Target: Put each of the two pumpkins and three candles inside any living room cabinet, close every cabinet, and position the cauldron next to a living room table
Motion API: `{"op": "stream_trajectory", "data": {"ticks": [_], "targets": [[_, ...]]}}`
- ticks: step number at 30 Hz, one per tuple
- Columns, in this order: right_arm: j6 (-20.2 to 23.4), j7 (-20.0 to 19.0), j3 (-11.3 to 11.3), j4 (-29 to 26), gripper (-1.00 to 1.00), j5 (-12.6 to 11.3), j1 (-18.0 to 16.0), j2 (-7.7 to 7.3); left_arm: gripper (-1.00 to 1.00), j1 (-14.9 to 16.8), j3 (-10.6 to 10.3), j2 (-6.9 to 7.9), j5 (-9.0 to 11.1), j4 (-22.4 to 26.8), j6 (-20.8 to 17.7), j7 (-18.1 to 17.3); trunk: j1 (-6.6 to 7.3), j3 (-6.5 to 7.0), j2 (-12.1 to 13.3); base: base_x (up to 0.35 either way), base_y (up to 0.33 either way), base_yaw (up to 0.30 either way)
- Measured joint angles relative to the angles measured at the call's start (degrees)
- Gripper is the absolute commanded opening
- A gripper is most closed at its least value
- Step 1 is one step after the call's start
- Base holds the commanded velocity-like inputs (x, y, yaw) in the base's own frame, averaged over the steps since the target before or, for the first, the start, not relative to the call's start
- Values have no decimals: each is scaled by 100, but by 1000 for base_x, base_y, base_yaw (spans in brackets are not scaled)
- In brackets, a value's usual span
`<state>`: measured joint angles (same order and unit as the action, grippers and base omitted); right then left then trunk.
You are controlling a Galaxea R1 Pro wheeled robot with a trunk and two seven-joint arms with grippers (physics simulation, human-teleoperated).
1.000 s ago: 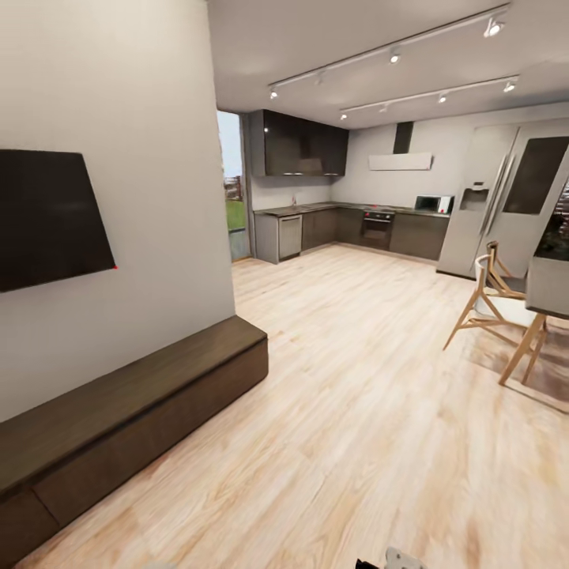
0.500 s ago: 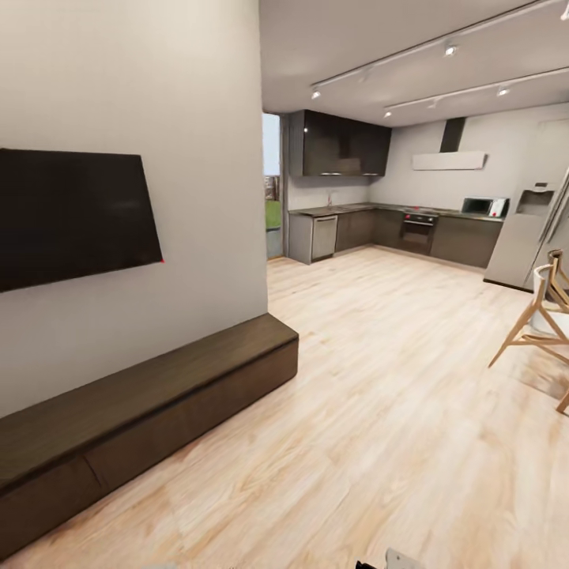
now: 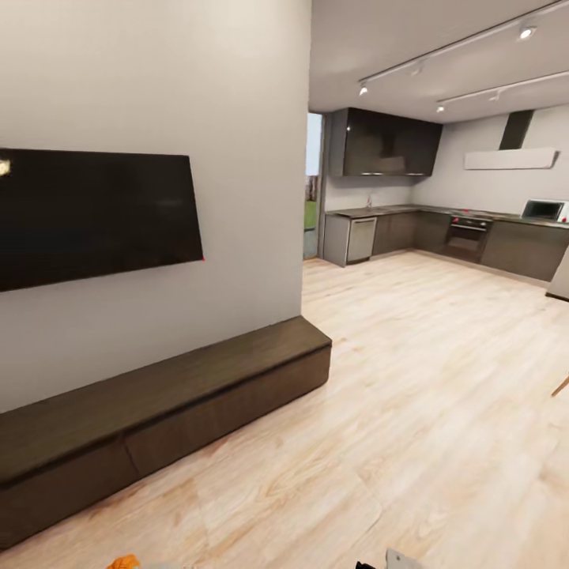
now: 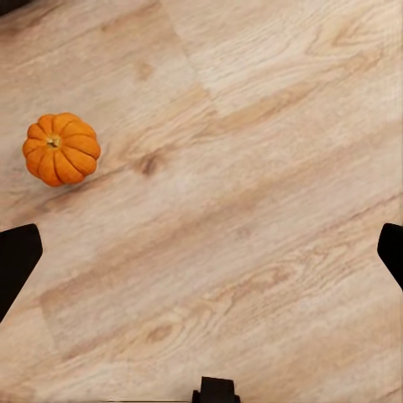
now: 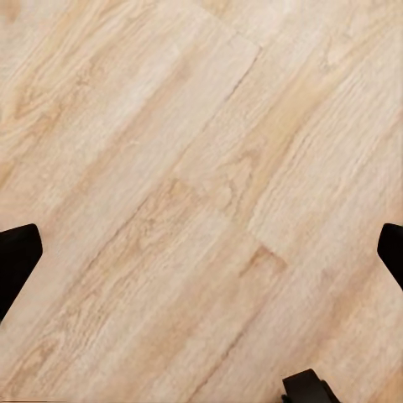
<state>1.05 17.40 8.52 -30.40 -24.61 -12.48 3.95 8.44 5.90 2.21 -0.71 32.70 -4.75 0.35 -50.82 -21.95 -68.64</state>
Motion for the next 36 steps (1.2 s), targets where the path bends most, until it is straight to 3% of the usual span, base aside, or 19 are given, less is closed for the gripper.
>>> {"op": "stream_trajectory", "data": {"ticks": [11,27,36], "targets": [[0,8,7,2,100,-1,0,0,100,0,4,-2,0,0,0,0,0,-21,0,40,0,293],[1,18,218,12,100,-15,0,0,100,0,1,-2,1,0,0,0,0,-62,0,24,0,293],[0,18,220,60,100,-10,0,0,100,0,-1,-2,-8,0,0,0,0,-91,0,252,-29,293]]}}
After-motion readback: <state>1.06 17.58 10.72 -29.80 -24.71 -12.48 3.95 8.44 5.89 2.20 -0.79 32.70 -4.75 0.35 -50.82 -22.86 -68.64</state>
